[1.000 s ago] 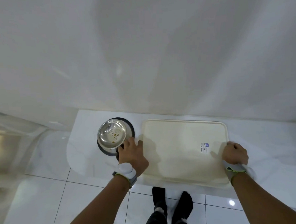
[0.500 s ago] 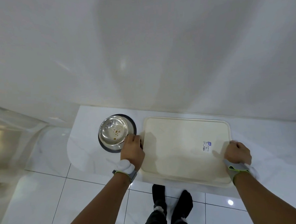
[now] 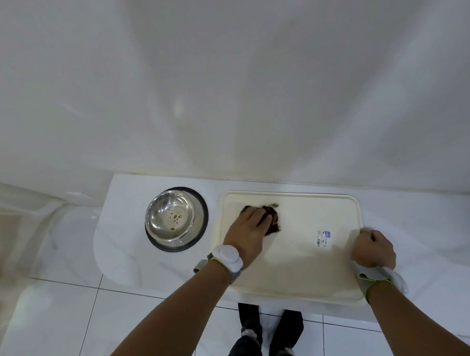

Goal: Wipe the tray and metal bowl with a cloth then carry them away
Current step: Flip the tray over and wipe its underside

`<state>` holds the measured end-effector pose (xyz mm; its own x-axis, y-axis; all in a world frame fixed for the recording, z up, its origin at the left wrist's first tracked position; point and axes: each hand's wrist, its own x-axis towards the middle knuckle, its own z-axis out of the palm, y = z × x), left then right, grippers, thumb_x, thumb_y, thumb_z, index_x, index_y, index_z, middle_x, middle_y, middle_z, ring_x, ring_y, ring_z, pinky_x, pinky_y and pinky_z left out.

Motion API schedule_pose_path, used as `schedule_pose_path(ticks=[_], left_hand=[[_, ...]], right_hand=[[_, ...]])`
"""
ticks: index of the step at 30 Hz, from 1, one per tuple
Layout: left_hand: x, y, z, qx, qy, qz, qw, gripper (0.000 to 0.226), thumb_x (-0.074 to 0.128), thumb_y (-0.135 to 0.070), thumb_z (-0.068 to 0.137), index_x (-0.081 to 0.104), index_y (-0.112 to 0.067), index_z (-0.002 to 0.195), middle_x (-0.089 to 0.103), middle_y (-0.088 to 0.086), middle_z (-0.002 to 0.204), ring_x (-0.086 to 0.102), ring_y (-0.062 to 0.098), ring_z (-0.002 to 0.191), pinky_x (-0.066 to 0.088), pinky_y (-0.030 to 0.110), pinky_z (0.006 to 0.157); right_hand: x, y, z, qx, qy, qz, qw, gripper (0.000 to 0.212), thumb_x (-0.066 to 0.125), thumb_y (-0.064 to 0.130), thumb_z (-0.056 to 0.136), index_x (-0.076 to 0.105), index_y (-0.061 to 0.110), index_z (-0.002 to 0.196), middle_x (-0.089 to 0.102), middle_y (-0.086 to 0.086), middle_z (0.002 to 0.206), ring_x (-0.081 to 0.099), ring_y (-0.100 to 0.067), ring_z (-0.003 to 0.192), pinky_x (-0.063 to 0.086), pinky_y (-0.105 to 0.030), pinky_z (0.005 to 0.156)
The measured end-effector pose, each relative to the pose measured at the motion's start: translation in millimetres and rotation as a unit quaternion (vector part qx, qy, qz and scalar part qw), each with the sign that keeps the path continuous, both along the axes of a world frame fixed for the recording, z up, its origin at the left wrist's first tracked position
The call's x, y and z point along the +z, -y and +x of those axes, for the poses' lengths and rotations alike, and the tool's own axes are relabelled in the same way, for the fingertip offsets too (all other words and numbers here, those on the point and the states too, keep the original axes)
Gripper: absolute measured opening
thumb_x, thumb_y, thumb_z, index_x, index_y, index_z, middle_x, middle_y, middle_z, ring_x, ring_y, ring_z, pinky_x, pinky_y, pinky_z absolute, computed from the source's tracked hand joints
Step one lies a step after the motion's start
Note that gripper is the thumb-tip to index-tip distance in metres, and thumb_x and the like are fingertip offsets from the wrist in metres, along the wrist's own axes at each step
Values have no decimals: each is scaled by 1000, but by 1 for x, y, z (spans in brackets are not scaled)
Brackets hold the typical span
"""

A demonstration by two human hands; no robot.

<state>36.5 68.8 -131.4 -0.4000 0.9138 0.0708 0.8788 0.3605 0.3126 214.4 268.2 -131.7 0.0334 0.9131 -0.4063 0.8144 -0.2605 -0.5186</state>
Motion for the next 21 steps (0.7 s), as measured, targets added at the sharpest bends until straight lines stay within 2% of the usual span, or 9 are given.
schedule_pose_path(ticks=[2, 4, 6, 8, 10, 12, 17, 19, 21], left_hand=[[4, 11, -16, 67, -42, -13, 997, 29, 57, -7, 78, 70, -7, 104, 65, 14, 106, 56, 35, 92, 48, 40, 73], [7, 16, -32, 186, -31, -12, 982, 30, 67, -1, 71, 70, -5, 100, 64, 16, 99, 56, 35, 81, 50, 40, 65], [7, 13, -34, 231, -21, -6, 973, 32, 68, 6, 68, 70, 0, 99, 62, 18, 93, 55, 35, 77, 52, 40, 61], [5, 3, -16, 181, -8, -7, 983, 34, 60, 7, 70, 68, 2, 102, 61, 18, 95, 54, 35, 79, 53, 41, 60], [2, -5, 5, 85, 5, -22, 996, 38, 53, 5, 70, 66, 4, 106, 61, 19, 98, 54, 35, 81, 54, 40, 63], [4, -7, 5, 45, 2, -30, 999, 39, 57, 6, 69, 66, 3, 107, 62, 18, 99, 55, 35, 80, 54, 39, 63], [8, 0, -21, 218, 7, -11, 976, 29, 66, 3, 74, 69, 1, 103, 60, 17, 93, 54, 33, 79, 53, 38, 56], [9, -5, -10, 199, 2, -4, 980, 27, 67, 3, 74, 68, 2, 101, 59, 16, 90, 53, 32, 78, 52, 38, 55], [6, -18, 15, 128, -1, 3, 992, 23, 65, 3, 73, 68, 4, 96, 60, 18, 87, 53, 33, 74, 51, 39, 59]], right_hand=[[0, 1, 1, 2, -3, 2, 1000, 35, 40, 23, 90, 69, 15, 107, 68, -17, 112, 58, -41, 100, 45, -40, 88], [0, 0, 2, 5, -5, -3, 1000, 36, 39, 24, 90, 69, 16, 109, 67, -15, 114, 58, -40, 102, 45, -40, 89], [1, 0, 1, 7, -8, -10, 1000, 36, 38, 24, 91, 68, 16, 111, 67, -15, 114, 58, -39, 102, 44, -38, 87], [2, 0, 1, 11, -8, -11, 1000, 38, 37, 26, 91, 68, 15, 110, 67, -15, 114, 58, -40, 101, 44, -39, 87], [3, 0, 2, 14, -8, -15, 1000, 37, 38, 26, 92, 67, 14, 110, 67, -17, 113, 58, -40, 100, 44, -40, 87], [2, -2, 3, 16, -9, -20, 1000, 35, 38, 26, 93, 67, 13, 109, 67, -18, 110, 58, -40, 98, 44, -40, 86], [3, -5, 7, 13, -20, -30, 999, 35, 39, 27, 94, 68, 14, 108, 68, -16, 109, 58, -38, 97, 44, -39, 86], [3, -2, 5, 11, -29, -29, 999, 34, 39, 27, 94, 68, 15, 107, 68, -16, 108, 58, -38, 97, 45, -40, 86], [4, -3, 5, -3, -31, -22, 999, 32, 41, 26, 93, 69, 15, 105, 68, -16, 107, 58, -38, 96, 45, -39, 85]])
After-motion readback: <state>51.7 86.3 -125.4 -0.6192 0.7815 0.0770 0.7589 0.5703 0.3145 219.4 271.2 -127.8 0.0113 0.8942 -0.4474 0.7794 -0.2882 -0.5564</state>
